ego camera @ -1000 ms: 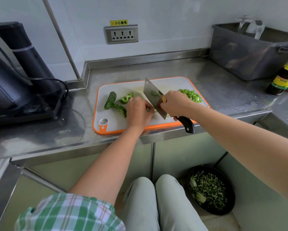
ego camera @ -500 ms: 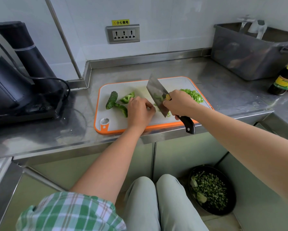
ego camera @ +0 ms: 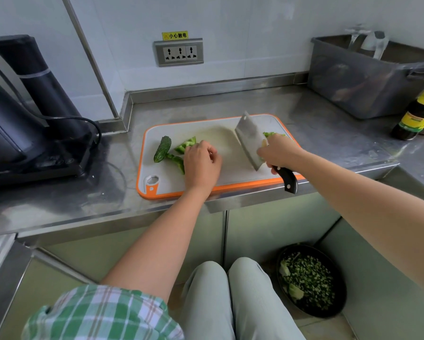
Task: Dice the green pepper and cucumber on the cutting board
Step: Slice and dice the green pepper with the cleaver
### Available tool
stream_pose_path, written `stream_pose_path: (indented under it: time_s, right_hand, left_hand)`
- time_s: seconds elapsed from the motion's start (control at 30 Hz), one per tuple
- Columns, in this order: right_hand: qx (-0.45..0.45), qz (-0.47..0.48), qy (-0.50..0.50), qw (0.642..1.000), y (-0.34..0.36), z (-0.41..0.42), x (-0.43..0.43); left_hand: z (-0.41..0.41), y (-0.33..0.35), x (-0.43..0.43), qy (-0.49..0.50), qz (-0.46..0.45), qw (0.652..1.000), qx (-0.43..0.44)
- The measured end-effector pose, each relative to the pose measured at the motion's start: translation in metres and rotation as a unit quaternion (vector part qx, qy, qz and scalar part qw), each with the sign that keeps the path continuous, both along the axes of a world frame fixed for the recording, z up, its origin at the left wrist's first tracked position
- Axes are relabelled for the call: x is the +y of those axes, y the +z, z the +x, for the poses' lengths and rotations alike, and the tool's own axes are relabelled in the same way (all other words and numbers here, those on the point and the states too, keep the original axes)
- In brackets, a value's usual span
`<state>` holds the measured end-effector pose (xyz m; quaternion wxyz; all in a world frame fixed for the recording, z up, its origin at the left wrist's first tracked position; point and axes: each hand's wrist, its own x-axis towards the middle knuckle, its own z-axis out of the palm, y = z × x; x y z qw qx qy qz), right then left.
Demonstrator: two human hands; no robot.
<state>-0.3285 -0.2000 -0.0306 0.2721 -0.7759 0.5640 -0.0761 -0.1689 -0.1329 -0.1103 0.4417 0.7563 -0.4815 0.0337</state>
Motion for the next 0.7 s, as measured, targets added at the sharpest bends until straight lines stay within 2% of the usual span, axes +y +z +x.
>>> stream_pose_path:
  time_s: [0.2, 0.37, 0.6, 0.7]
  right_hand:
    - [-0.006, -0.017, 0.017, 1.0, 0.003, -0.002, 0.004]
    - [-0.039, 0.038, 0.069, 0.996, -0.001, 0.011, 0.02]
    - [-0.007, 0.016, -0.022, 1.0, 0.003, -0.027, -0.008]
    - [-0.008, 0.007, -0.029, 1.0, 0.005, -0.031, -0.011]
  left_hand:
    - [0.001, -0.002, -0.002, -0.005, 0.008, 1.0, -0.017]
    - [0.0, -0.002, -0.002, -0.011, -0.003, 0.999, -0.03]
    - [0.001, -0.003, -0.003, -0.017, 0.029, 0.998, -0.044]
    - [0.0, -0.003, -0.003, -0.022, 0.039, 0.997, -0.064]
